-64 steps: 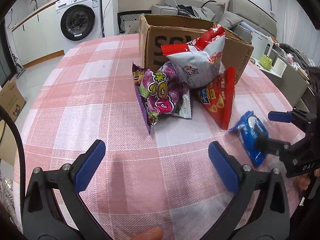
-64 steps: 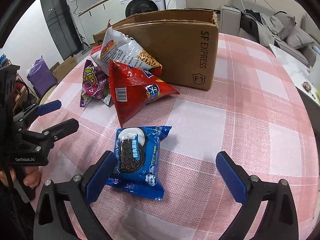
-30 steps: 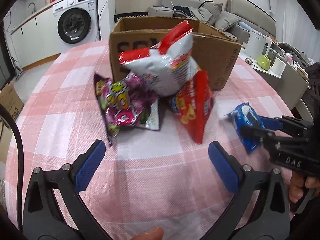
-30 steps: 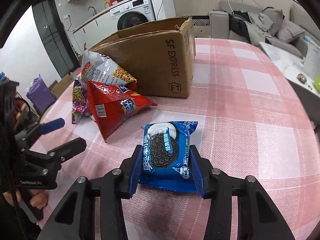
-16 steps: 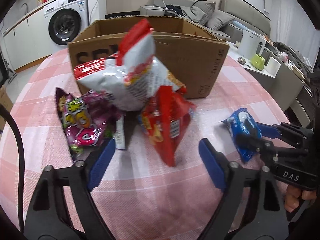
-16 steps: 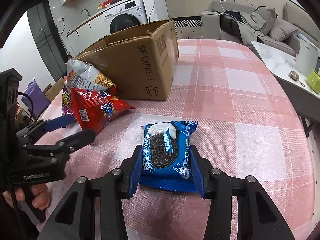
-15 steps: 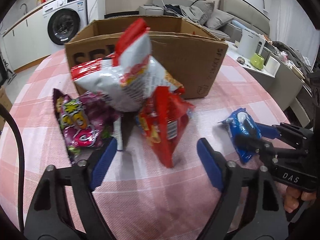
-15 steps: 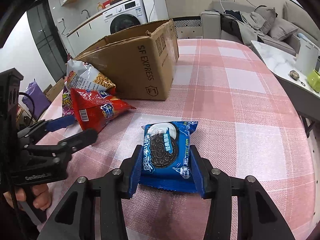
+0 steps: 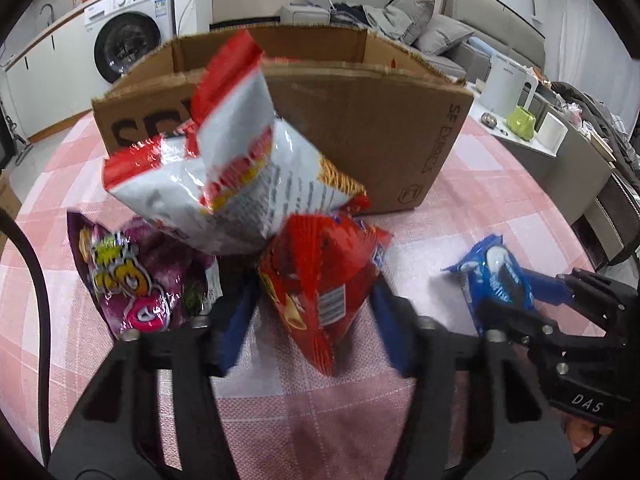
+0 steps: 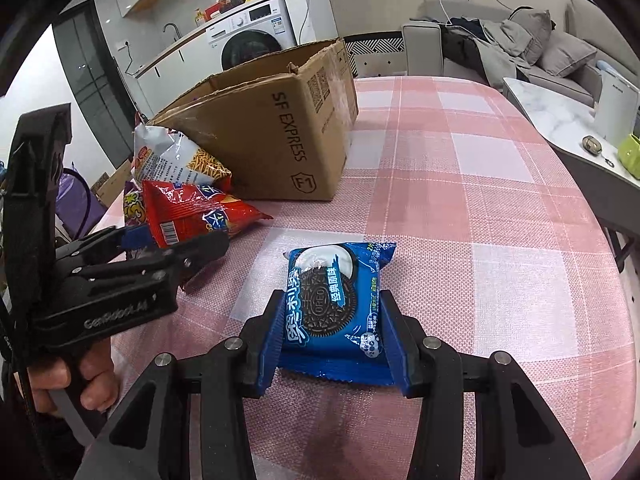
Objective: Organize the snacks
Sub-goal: 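Grasp the red chip bag with the left gripper while the right gripper holds the Oreo pack, then carry the red chip bag with the left gripper while the right gripper carries the Oreo pack over the box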
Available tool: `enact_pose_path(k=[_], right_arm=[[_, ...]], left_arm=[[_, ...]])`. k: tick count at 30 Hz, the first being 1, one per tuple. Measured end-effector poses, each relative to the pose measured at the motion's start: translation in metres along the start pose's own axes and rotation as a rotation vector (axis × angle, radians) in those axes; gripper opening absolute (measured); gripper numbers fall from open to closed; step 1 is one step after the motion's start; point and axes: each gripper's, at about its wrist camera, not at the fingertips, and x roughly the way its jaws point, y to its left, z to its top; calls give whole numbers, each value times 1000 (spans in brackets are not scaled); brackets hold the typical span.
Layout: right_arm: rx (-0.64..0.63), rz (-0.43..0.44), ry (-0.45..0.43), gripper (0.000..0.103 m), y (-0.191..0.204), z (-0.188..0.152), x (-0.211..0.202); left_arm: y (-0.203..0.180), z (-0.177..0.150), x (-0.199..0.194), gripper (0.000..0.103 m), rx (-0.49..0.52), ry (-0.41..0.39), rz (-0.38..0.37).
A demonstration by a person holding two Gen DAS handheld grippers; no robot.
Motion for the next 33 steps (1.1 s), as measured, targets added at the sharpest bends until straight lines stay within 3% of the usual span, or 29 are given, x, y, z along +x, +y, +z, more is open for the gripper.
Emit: enact_pose_path(k=[7,20,33], right_arm=[[-5,-6,1,46,1,0,0],[-7,-10,1,46,2,-1,1],[-16,-10,-5,46,3,-1,1]], left_arm=[[3,-1,-1,34,-2,-1,-27],[9,-28,-24,32,52,-4,-43],[33,-44,-51,32,22,-41,-80]])
